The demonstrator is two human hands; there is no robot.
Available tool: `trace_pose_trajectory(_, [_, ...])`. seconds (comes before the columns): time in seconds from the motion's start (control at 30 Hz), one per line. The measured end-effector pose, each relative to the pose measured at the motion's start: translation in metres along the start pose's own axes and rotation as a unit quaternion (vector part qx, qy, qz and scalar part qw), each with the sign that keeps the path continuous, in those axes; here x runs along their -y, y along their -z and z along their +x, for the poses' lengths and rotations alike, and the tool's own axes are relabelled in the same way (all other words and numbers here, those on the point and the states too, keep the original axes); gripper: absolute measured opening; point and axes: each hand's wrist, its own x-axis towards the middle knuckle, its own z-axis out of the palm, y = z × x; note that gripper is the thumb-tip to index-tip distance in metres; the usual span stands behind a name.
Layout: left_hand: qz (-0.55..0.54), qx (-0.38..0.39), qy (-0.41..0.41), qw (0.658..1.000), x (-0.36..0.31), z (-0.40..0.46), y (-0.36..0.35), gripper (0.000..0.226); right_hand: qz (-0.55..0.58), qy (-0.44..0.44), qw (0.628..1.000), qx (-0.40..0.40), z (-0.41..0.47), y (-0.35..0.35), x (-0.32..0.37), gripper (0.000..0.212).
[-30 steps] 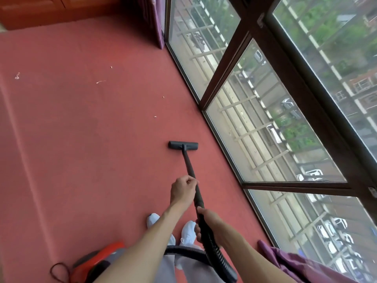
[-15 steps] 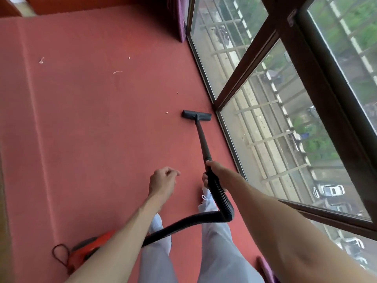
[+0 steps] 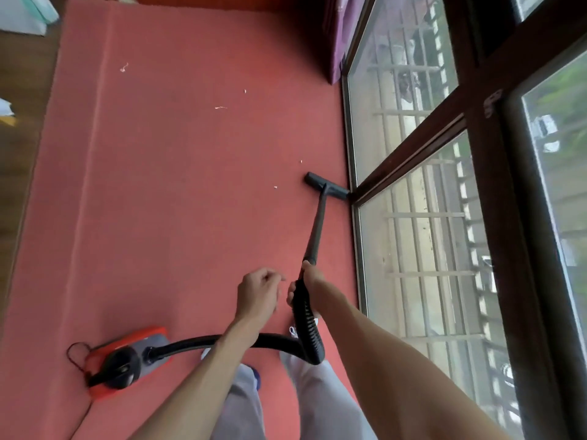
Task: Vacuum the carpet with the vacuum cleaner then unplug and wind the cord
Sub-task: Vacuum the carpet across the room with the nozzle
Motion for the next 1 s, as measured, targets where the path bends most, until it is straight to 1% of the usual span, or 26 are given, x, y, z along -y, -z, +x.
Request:
trace_pose_trajectory(0.17, [-0.019,-0.019,0.005,1.0,-0.009,-0.016,0.008,0.023,-0.027,-0.017,0.999,-0.01,-0.03,0.012,-0.061,0.044])
trace_pose_trajectory(0.27, [-0.022,-0.01,0.002,1.0,-0.014,-0.028,0.013,0.023,-0.04,-0.025,0.999,-0.011,-0.056,0.005,-0.097,0.041])
trace_pose_trajectory(0.33, [-0.023,-0.004,0.002,1.0,-0.016,-0.035,0.017,0.023,-0.048,-0.009,0.999,-0.015,-0.066,-0.002,-0.107,0.039])
trace_pose_trajectory(0.4, [-0.024,-0.001,-0.004,1.0,-0.016,-0.04,0.022,0.023,-0.042,0.007,0.999,-0.013,-0.066,-0.007,-0.098,0.041])
trace_pose_trajectory(0.47, [-0.03,-0.01,-0.01,0.999,-0.009,-0.047,0.029,0.023,-0.049,0.011,0.999,-0.018,-0.047,-0.009,-0.081,0.044])
trace_pose_trajectory(0.57, [-0.053,-0.013,-0.002,0.999,0.015,-0.056,0.045,0.023,-0.084,0.043,0.994,-0.046,-0.026,0.002,-0.059,0.036])
trace_pose_trajectory(0.67, [-0.066,-0.025,0.027,0.997,0.047,-0.064,0.063,0.022,-0.066,0.047,0.996,-0.043,-0.022,0.003,-0.059,0.035])
trace_pose_trajectory(0.8, [-0.043,-0.013,0.063,0.997,0.072,-0.073,0.073,0.022,-0.078,0.045,0.996,-0.006,-0.048,-0.015,-0.115,0.036])
trace_pose_trajectory(0.9, [-0.023,0.018,0.058,0.998,0.077,-0.084,0.078,0.021,-0.105,0.033,0.994,0.018,-0.07,-0.023,-0.161,0.03])
trace_pose_trajectory(1.0, [-0.02,0.028,0.057,0.998,0.085,-0.097,0.083,0.017,-0.112,0.034,0.992,0.037,-0.083,-0.027,-0.188,0.027])
